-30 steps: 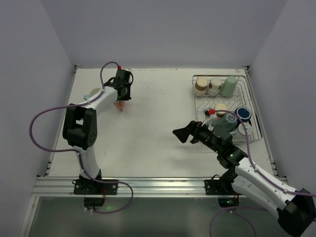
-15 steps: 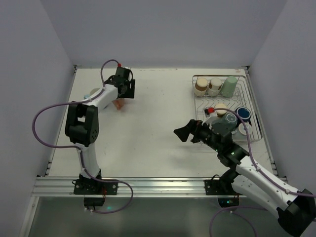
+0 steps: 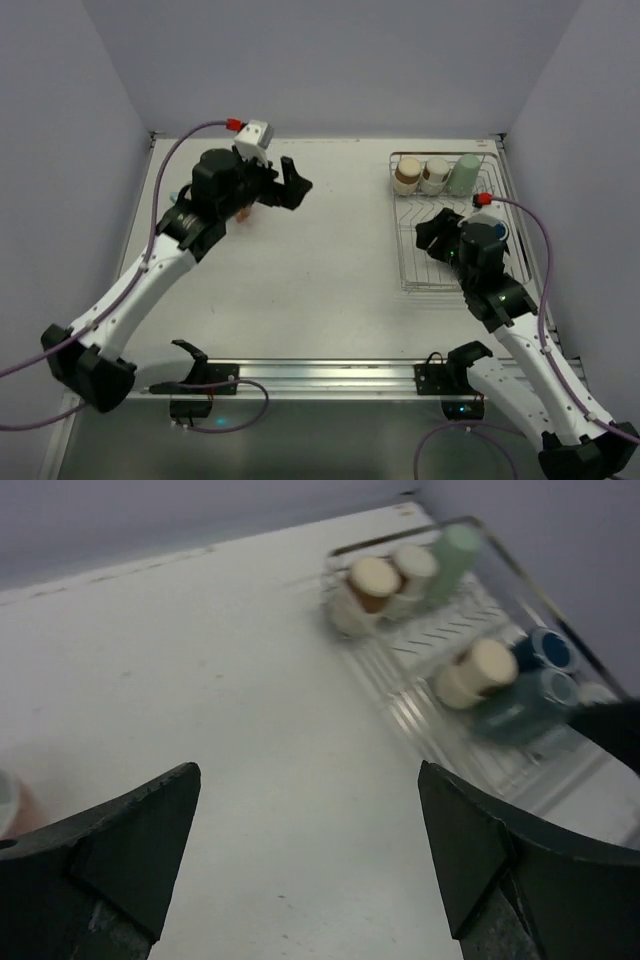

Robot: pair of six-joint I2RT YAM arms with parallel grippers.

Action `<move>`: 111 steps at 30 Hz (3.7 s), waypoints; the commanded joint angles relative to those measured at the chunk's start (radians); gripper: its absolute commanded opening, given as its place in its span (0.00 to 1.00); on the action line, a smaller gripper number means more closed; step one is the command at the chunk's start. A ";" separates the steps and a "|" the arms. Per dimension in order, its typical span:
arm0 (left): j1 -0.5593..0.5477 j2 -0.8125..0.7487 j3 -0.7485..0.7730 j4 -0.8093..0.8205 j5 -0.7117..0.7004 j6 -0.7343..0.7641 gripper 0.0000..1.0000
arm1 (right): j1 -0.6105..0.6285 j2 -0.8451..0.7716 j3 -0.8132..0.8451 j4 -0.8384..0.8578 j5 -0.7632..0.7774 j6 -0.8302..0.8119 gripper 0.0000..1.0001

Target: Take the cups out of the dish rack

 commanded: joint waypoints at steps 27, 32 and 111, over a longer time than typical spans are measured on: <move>-0.117 -0.600 -0.561 0.016 0.160 0.097 0.97 | -0.260 0.391 0.114 -0.161 0.403 0.044 0.92; -0.117 -0.595 -0.563 0.014 0.154 0.099 0.97 | -0.272 0.442 0.104 -0.137 0.382 0.041 0.85; -0.183 0.012 -0.675 1.388 0.576 -0.861 0.39 | 0.002 0.181 -0.268 1.018 -0.795 0.399 0.24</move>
